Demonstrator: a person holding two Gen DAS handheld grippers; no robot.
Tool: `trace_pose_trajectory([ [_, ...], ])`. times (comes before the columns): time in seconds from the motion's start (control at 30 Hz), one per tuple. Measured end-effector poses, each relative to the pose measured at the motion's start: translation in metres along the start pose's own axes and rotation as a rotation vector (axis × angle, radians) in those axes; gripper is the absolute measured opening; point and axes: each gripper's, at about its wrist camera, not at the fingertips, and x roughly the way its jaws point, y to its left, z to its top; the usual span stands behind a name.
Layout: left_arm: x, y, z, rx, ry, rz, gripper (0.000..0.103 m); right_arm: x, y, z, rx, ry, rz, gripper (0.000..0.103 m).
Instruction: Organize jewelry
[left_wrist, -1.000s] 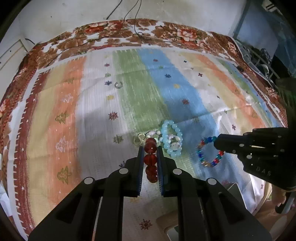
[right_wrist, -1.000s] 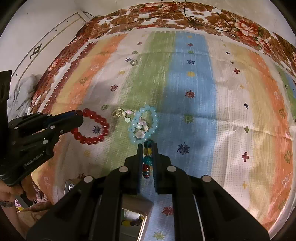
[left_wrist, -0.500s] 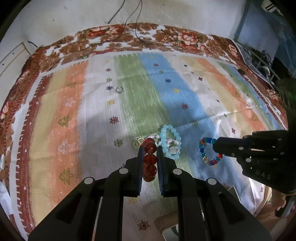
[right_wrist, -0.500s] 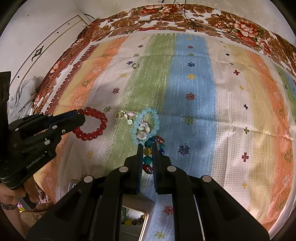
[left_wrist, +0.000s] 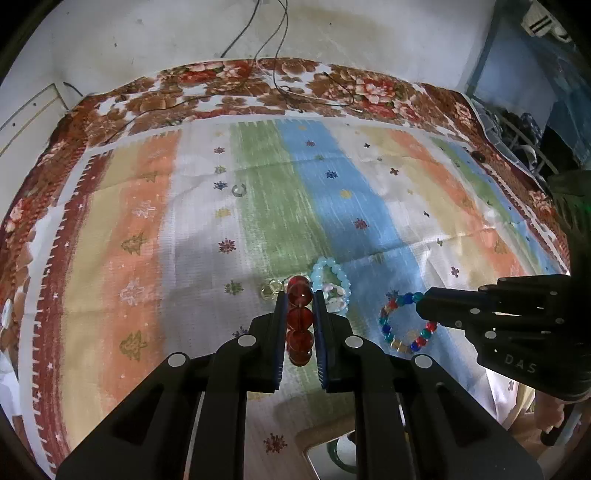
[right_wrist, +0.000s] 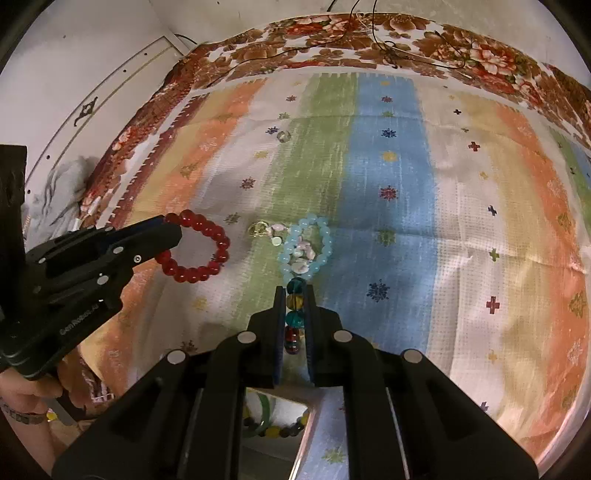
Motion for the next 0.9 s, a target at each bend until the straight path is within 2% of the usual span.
trace_pose_trajectory([
  [0.2,-0.015,-0.006,-0.002,-0.006,-0.035,0.003,0.013,-0.017,0.01,0.0,-0.001,-0.041,0.017,0.011],
  [0.6,-0.042,-0.024,-0.011,0.003,-0.075,-0.021,0.013,-0.037,0.021,-0.013,-0.014,-0.056,0.042,0.011],
  [0.9,-0.052,-0.029,-0.031,0.009,-0.067,-0.028,0.013,-0.048,0.029,-0.027,-0.027,-0.068,0.056,0.011],
])
